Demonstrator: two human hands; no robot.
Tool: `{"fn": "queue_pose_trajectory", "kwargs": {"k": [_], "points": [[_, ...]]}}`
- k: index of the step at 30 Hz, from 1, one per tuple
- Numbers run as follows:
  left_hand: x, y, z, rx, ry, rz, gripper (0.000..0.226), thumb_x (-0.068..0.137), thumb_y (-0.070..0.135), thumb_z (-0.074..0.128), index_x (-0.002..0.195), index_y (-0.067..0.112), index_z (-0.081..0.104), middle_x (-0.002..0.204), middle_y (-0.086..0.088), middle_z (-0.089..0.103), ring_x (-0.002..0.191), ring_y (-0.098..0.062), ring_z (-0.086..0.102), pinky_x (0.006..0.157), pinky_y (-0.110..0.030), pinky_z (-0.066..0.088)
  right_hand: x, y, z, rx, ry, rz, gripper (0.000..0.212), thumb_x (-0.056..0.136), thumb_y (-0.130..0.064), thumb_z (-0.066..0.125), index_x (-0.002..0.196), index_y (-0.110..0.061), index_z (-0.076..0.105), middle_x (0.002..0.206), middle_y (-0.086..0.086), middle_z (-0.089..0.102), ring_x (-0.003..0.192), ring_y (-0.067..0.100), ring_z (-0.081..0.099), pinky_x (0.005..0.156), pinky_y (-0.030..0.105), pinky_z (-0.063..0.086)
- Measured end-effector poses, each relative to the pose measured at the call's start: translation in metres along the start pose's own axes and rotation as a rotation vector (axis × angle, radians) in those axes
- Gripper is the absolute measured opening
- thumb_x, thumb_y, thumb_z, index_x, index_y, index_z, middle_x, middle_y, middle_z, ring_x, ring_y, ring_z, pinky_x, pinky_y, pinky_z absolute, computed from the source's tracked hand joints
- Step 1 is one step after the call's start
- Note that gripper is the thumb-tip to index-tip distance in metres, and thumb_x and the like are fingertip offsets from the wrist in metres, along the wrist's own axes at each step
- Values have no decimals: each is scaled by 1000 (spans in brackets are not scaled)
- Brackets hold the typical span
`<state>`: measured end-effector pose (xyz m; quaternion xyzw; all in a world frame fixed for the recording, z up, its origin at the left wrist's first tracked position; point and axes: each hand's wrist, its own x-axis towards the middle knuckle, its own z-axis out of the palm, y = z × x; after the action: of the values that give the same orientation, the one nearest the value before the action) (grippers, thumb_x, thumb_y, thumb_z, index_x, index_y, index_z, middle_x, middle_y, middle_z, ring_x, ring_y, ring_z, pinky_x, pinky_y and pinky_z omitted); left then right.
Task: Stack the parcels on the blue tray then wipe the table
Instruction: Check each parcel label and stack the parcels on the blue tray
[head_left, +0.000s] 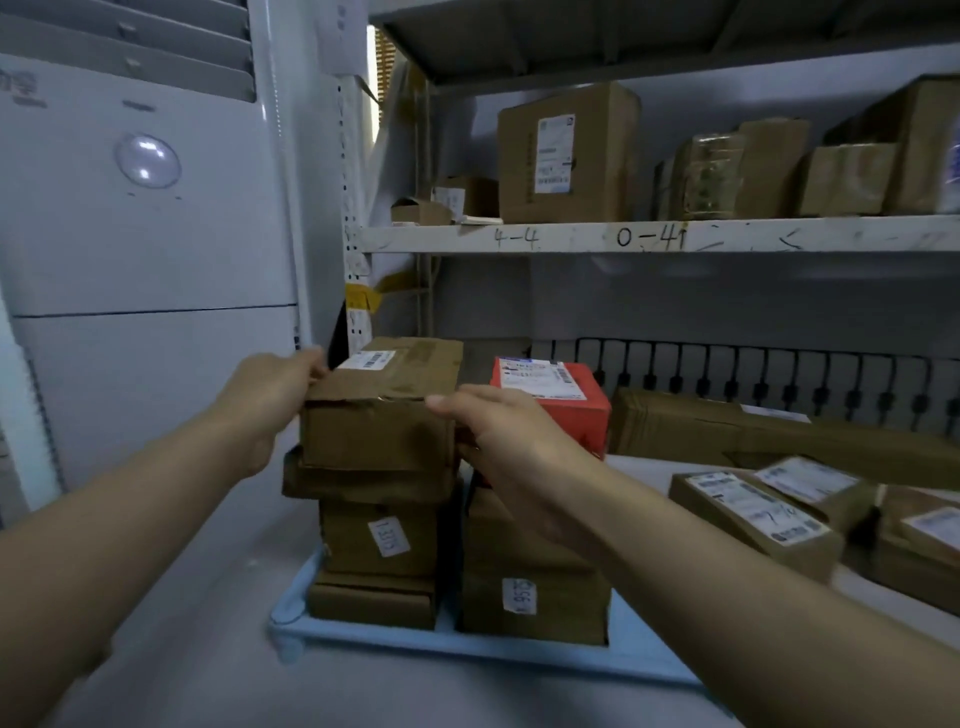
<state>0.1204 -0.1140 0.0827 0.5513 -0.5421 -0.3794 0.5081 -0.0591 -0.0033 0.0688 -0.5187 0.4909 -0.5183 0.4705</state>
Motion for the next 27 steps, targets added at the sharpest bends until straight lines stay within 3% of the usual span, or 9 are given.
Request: {"fn": "queue_pose_trajectory", "kwargs": {"k": [3,5,9,11,13,15,19,23,27], "points": [[-19,14,14,-15,170,263,30,98,34,51,108,12,69,112,-4,64,103,-18,53,85,-30,38,-13,3,-9,13,28,-53,47,96,-24,63,140,-12,54,97,-6,64,74,2,66,69,15,50],[-38,25,26,-10,223,465,29,96,37,53,110,20,71,110,7,64,104,-9,53,89,-28,38,-27,4,-18,9,38,-101,40,96,-18,62,135,-10,59,90,-6,66,74,-1,67,67,14,54],[-89,39,68,-21,136,758,18,93,43,52,81,40,65,77,21,64,75,6,55,71,-21,43,-56,14,-50,18,86,-160,25,96,-11,61,117,0,69,114,20,72,103,26,70,101,42,53],[-114,39,89,2,44,863,17,95,40,52,83,41,64,80,16,63,79,3,56,74,-26,46,-68,19,-67,43,81,-157,22,97,-8,59,113,5,67,106,24,71,90,32,67,95,45,55],[-141,36,119,29,-62,975,15,95,35,53,89,34,66,87,6,65,90,-14,59,80,-37,48,-85,28,-96,48,115,-147,20,98,-7,56,111,5,65,96,23,67,75,31,63,75,36,59],[-166,30,149,43,-163,1059,16,94,29,54,89,20,67,88,0,65,89,-21,57,83,-31,44,-103,38,-130,31,201,-122,18,98,-7,56,108,5,66,90,20,67,67,29,62,62,28,57],[-204,7,214,62,-477,992,17,88,31,56,85,19,68,87,7,65,87,-15,59,77,-27,44,-136,66,-197,5,444,-19,17,97,-10,56,98,-1,70,84,16,70,65,26,64,61,29,51],[-231,-29,282,112,-760,683,10,90,14,67,88,24,69,90,7,69,84,0,61,71,-7,43,-174,102,-263,4,689,110,19,95,-9,56,101,3,70,88,15,70,70,27,63,69,37,54],[-247,-49,343,129,-904,412,25,91,18,68,116,17,68,115,4,68,106,-6,62,87,-14,46,-199,130,-320,16,927,189,12,94,-8,58,92,-4,69,96,15,65,73,25,58,66,35,51]]}}
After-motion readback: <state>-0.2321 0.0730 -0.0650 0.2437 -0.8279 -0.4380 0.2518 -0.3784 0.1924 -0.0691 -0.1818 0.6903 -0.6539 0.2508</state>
